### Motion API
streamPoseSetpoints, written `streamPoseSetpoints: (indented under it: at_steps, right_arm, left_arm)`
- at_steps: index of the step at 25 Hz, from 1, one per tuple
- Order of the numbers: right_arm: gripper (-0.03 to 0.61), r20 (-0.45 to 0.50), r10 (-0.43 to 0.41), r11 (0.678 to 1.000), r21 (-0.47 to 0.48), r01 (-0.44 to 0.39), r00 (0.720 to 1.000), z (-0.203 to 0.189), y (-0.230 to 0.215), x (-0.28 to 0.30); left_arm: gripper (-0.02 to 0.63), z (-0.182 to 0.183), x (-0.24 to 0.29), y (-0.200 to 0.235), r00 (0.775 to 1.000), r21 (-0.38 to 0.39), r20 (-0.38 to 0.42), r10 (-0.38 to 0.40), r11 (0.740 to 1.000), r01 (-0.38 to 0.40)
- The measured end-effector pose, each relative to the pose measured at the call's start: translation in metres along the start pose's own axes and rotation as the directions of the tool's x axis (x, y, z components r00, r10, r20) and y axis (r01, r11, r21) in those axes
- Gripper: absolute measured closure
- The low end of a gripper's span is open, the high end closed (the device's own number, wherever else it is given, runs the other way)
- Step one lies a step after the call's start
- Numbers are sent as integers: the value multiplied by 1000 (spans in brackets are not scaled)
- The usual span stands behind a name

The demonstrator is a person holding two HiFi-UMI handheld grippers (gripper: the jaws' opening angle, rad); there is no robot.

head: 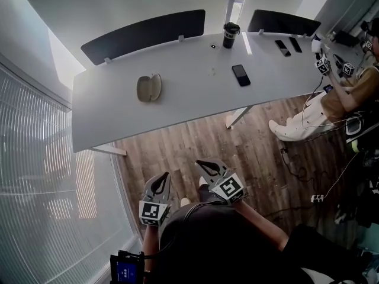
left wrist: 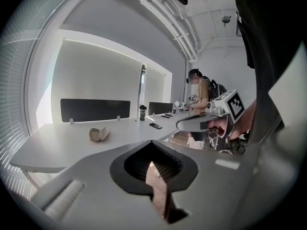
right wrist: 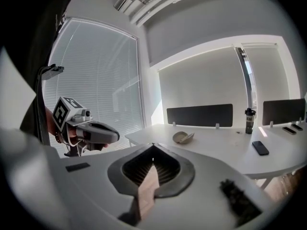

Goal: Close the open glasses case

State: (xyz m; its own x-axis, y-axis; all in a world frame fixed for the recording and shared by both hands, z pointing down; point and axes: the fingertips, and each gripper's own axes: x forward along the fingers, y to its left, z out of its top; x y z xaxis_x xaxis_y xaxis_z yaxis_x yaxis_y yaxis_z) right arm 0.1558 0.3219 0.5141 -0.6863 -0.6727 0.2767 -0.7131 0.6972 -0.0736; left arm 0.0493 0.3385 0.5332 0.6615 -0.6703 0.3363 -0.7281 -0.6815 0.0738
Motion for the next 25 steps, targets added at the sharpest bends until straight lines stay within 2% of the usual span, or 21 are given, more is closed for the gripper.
streamPoseSetpoints:
  at_steps: [6,13,16,22,25]
  right_arm:
    - [574,12,26,1000,6,-26,1000,1,-19,-2]
    - [574,39,42,998,35,-44,998,-1,-51,-6]
    - [574,38,38,999,30,-39,999,-5,-68,-3]
    - [574,35,20,999,31,-21,999,8,-83,6]
    - [574,15,9,999,34,-9,1000,5,-87,13]
  left_arm:
    - [606,6,21,-8,999,-4,-30,12,1000,-12]
    - [607,15,49,-18,999,28,-37,20,999,-19]
    - [606,20,60,-22,999,68,-46,8,998,-5]
    - [607,24,63,-6,998,72,-52,24,997,-21]
    - [607,28,69,4,999,49,-35,32,998,-30]
